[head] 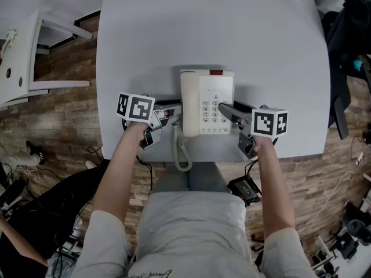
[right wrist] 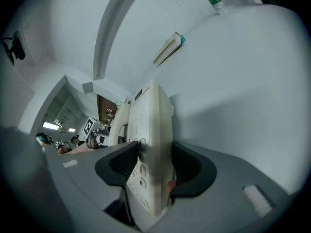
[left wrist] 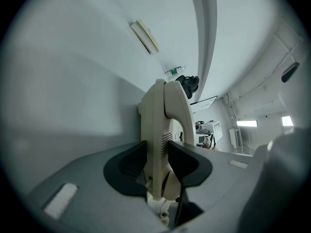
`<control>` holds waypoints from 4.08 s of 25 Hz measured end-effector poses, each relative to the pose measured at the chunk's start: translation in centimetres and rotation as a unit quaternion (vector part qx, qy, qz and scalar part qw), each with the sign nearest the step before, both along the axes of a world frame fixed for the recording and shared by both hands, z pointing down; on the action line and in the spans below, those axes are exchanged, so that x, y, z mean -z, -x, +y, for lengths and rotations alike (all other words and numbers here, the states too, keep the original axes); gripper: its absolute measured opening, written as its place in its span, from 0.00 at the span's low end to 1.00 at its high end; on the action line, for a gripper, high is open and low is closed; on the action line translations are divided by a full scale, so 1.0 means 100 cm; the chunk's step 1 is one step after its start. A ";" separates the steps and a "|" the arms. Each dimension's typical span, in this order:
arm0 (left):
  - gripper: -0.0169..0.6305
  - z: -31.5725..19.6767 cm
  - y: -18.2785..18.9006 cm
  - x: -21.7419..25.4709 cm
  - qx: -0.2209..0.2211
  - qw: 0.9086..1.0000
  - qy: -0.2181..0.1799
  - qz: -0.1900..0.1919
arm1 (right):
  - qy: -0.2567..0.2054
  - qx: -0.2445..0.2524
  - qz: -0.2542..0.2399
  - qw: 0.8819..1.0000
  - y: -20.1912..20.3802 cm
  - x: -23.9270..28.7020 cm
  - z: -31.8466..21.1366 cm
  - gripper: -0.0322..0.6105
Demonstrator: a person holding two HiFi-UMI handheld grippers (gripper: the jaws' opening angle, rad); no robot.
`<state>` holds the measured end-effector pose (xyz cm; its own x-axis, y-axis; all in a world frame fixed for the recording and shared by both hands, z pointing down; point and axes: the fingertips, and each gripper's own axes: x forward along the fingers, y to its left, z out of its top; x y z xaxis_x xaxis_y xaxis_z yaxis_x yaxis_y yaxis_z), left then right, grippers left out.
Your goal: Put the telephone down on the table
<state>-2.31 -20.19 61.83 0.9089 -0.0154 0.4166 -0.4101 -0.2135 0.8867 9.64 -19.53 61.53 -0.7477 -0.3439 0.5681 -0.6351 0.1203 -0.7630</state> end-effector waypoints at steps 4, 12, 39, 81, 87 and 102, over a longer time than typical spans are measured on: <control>0.27 -0.001 0.000 0.001 -0.001 1.000 -0.004 -0.006 | 0.002 0.000 -0.003 1.000 -0.001 -0.002 0.000 0.40; 0.27 -0.001 0.001 0.000 -0.005 1.000 -0.011 -0.012 | 0.005 0.000 -0.010 1.000 0.000 -0.005 0.000 0.41; 0.31 -0.002 0.011 -0.003 -0.009 0.999 -0.026 -0.021 | 0.000 -0.007 -0.025 1.000 -0.001 -0.008 -0.001 0.42; 0.19 0.024 0.032 0.036 0.015 0.996 -0.077 -0.045 | -0.065 -0.025 0.041 0.997 -0.017 0.034 0.030 0.15; 0.09 0.038 0.028 0.049 0.006 0.994 -0.104 -0.044 | -0.074 -0.025 0.053 0.995 -0.012 0.043 0.045 0.07; 0.05 0.086 0.013 0.093 -0.021 0.975 -0.205 -0.086 | -0.095 -0.008 0.062 0.994 0.007 0.075 0.092 0.06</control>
